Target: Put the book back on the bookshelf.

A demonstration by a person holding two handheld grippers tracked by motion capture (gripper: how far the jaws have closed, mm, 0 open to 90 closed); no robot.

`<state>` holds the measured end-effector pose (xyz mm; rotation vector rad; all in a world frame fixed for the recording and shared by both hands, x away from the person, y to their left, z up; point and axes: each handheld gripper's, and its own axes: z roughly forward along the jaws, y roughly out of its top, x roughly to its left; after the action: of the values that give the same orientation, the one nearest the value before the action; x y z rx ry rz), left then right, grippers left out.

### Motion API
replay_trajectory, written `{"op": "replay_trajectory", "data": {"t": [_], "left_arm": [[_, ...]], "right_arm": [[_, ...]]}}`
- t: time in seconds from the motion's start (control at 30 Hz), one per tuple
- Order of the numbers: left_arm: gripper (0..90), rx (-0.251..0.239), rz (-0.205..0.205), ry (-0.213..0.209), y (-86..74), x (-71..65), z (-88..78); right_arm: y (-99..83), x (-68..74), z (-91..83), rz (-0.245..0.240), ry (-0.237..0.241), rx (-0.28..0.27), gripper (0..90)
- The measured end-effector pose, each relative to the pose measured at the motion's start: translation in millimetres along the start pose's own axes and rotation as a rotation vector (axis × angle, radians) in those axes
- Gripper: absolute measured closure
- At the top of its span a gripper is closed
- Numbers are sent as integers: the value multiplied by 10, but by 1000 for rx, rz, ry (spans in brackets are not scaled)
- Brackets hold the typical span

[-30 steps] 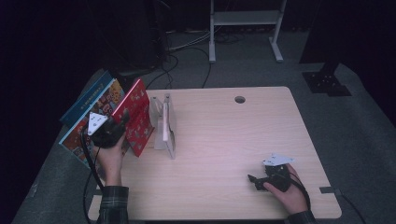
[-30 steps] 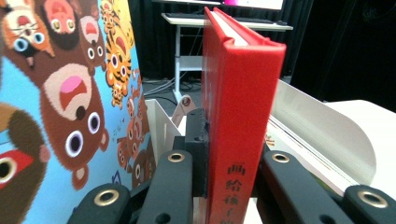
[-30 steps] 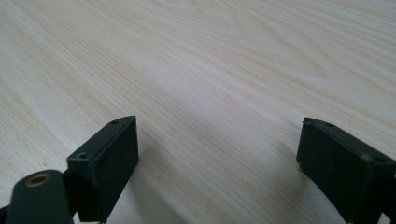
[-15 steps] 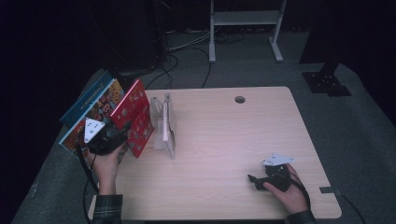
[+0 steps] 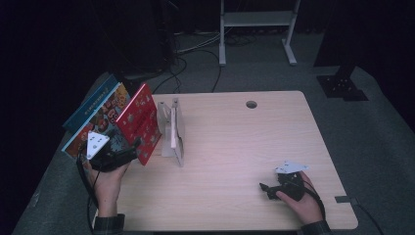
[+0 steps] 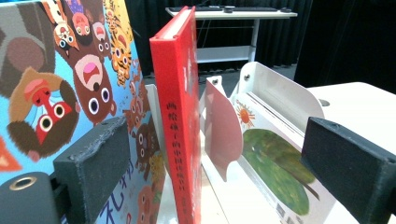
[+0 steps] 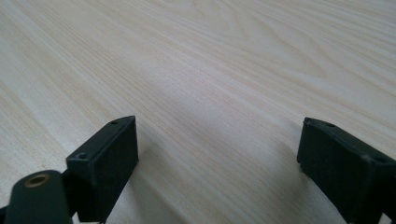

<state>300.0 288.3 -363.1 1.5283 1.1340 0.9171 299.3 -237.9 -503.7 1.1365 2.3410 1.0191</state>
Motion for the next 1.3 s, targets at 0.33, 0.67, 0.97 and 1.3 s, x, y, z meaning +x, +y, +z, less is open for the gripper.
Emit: {"op": "replay_trajectory", "data": {"t": [0.33,0.67,0.97,1.3], "left_arm": [[16,1,-8,-11,-76,-61,-203],[16,-28,-14,-35,-68,-137,-368],[16,-26,-13,-58,-135,-238,-495],[16,-32,-18,-70,-156,-255,-531]], "right_arm": [[0,-1,-1,-1,0,1,116],[0,1,1,1,0,0,116],[0,1,0,1,0,0,116],[-2,3,-3,3,-1,-1,117]]}}
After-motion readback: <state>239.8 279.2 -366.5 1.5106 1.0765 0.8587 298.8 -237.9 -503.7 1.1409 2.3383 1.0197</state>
